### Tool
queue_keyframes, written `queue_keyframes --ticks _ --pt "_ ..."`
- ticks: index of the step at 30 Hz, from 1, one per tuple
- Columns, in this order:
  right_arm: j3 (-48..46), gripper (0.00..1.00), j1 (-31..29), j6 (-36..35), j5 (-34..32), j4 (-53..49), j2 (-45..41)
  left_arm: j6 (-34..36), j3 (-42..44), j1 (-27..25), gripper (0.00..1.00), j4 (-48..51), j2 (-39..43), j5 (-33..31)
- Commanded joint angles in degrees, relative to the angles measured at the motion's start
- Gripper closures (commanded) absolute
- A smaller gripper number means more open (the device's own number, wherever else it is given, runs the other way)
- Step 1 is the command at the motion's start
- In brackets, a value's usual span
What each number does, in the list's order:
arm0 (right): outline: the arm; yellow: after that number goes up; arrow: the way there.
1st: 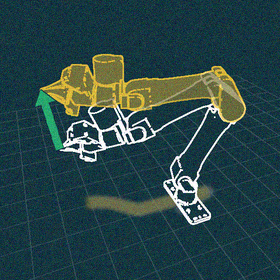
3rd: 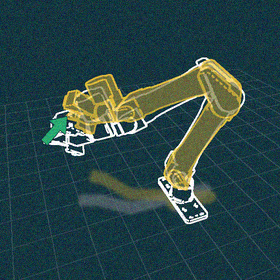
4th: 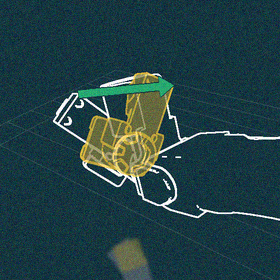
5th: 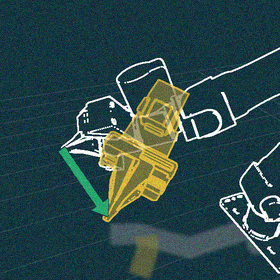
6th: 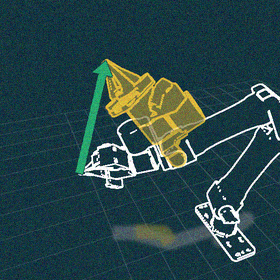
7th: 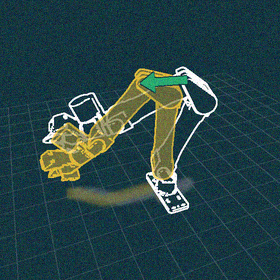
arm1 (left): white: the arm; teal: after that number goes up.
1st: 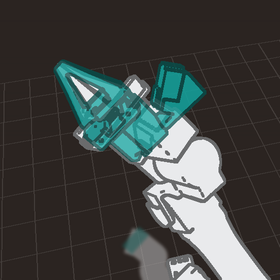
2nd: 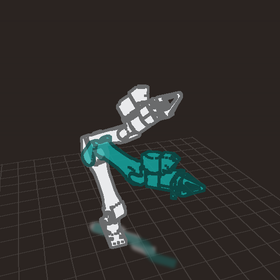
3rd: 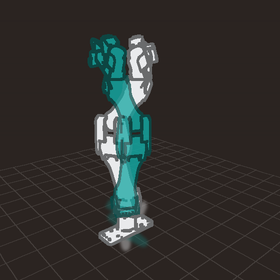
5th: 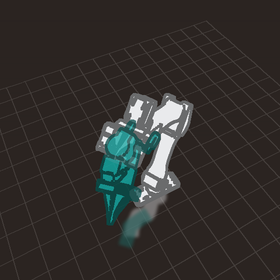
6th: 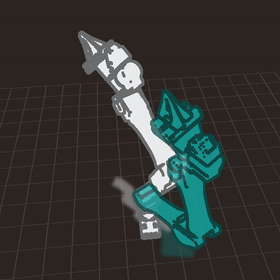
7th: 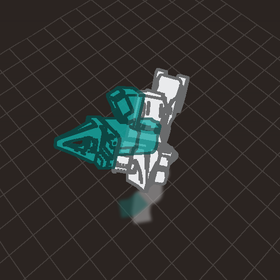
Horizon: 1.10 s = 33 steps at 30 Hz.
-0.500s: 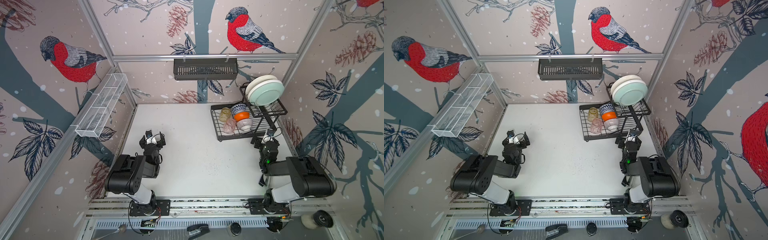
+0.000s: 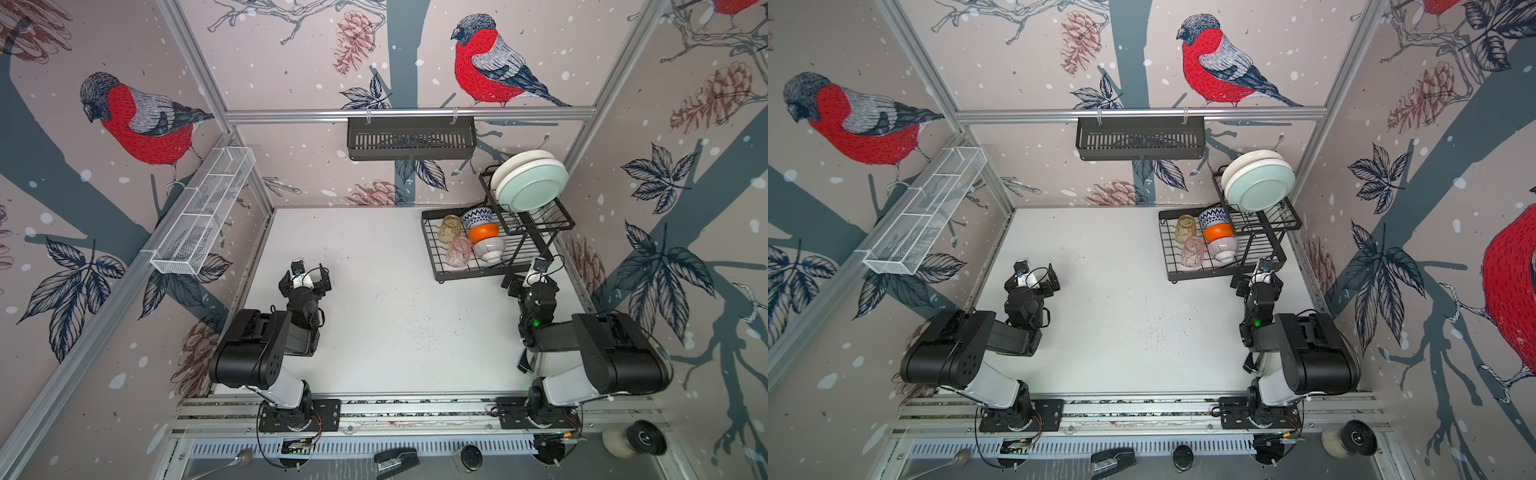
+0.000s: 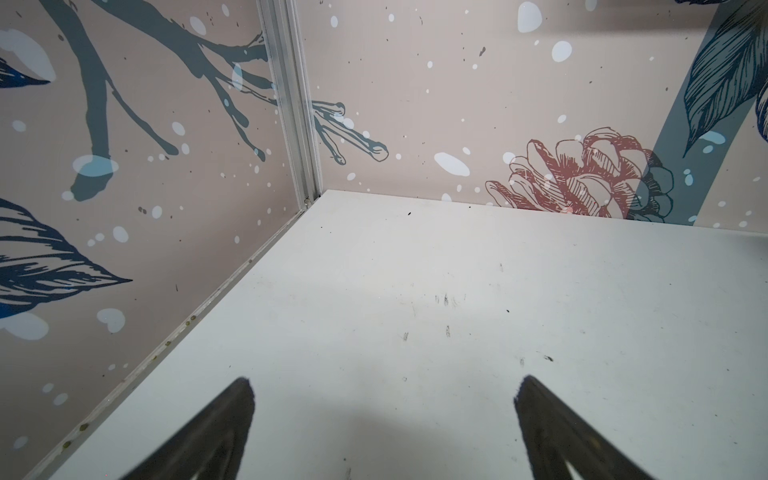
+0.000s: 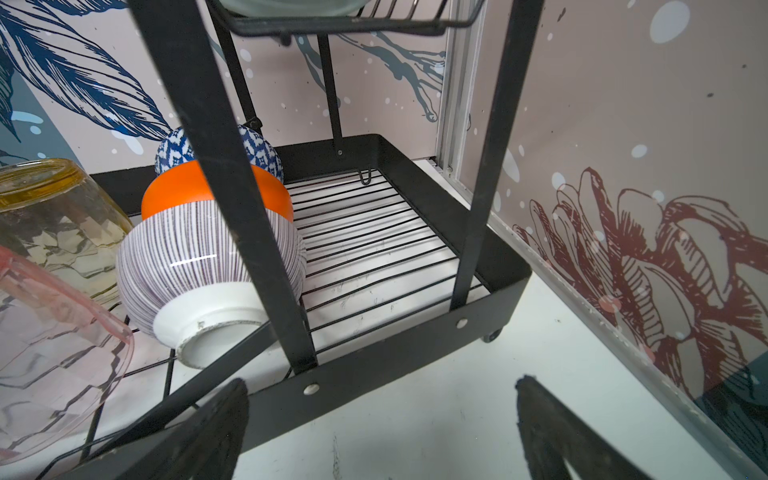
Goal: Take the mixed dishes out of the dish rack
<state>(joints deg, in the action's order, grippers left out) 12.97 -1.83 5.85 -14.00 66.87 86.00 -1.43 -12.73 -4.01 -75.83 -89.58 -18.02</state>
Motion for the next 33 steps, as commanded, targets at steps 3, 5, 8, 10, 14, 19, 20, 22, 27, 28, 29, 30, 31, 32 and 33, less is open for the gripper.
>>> queue_keyframes --ticks 3,5,8,10,14,19,20,22,27,28,29,30,31,32,33 --pt "0.30 0.00 -0.02 -0.13 0.20 2.14 0.11 0.55 0.05 0.05 0.02 -0.90 0.02 -0.04" --pt "0.14 0.00 -0.09 -0.11 0.04 2.29 -0.03 0.55 0.07 0.06 0.02 -0.92 0.02 -0.06" --pt "-0.12 0.01 -0.45 -0.32 -0.84 2.71 -0.07 0.55 -0.01 0.06 0.02 -0.94 0.05 -0.08" --pt "-0.20 0.00 -0.79 -0.44 -1.54 3.00 -0.05 0.50 -0.01 0.06 0.02 -0.93 0.02 -0.08" --pt "-0.05 0.00 -1.12 -0.18 -3.07 2.67 -0.31 0.55 0.07 0.05 0.02 -0.99 0.03 -0.08" --pt "0.08 0.00 -1.16 -0.15 -3.07 2.57 -0.19 0.55 0.03 0.05 0.02 -0.96 0.06 -0.08" --pt "0.06 0.00 -1.16 -0.17 -3.10 2.48 -0.24 0.55 -0.01 0.06 0.02 -0.90 0.03 -0.04" --pt "0.04 0.00 -1.09 -0.13 -3.05 2.57 -0.25 0.53 0.06 0.06 0.02 -0.94 0.02 -0.08" --pt "0.44 0.00 -1.71 0.39 -6.75 1.95 -1.02 0.55 0.05 0.06 0.02 -0.90 0.02 -0.08" --pt "1.24 0.00 -1.86 1.20 -8.36 -1.09 -2.24 0.47 0.00 0.06 0.02 -0.96 0.02 -0.04" --pt "1.59 0.00 -1.80 1.36 -8.39 -2.66 -3.38 0.55 0.06 0.06 0.02 -0.90 0.02 -0.08" --pt "1.59 0.01 -1.87 1.42 -8.65 -3.61 -4.29 0.55 0.02 0.06 0.02 -0.93 0.05 -0.08" --pt "1.00 0.00 -1.85 1.45 -8.80 -3.46 -5.14 0.49 0.02 0.08 0.02 -0.90 0.02 0.01" --pt "0.48 0.00 -1.92 1.45 -8.97 -2.98 -5.69 0.53 0.00 0.13 0.02 -0.90 0.08 0.04" --pt "0.14 0.01 -2.12 1.49 -9.43 -2.88 -6.36 0.39 0.05 0.45 0.02 -0.79 0.06 0.52"
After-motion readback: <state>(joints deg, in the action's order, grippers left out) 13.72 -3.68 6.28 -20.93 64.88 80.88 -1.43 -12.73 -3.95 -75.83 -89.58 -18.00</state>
